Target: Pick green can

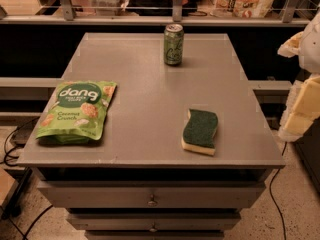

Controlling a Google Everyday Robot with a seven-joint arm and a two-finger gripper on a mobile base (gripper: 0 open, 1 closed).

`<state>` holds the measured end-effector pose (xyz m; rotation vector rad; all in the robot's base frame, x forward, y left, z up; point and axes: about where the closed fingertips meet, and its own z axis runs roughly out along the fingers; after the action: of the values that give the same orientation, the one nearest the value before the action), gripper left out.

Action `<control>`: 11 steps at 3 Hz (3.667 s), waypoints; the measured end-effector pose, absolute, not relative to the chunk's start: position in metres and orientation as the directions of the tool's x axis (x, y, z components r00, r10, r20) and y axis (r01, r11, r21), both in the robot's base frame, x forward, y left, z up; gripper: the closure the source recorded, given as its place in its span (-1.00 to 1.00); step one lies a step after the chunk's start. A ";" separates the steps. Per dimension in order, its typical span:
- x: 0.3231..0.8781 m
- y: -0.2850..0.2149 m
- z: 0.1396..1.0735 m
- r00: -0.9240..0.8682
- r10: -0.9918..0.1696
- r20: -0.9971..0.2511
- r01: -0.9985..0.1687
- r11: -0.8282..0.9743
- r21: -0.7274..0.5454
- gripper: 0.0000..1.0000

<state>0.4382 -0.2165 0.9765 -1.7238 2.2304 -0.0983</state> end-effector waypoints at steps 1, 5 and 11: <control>0.438 -0.216 0.977 -0.220 -0.953 -0.210 -0.930 0.270 -0.249 -1.00; 0.526 -0.175 0.969 -0.109 -0.750 -0.653 -0.885 0.371 -0.280 -1.00; 0.676 -0.078 0.930 -0.033 -0.517 -0.855 -0.844 0.473 -0.253 -1.00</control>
Offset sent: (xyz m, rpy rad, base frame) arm 0.0133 0.0182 0.0025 0.3212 -0.1324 0.1058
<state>0.6757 -0.0783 0.9298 -1.1779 1.6947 0.3979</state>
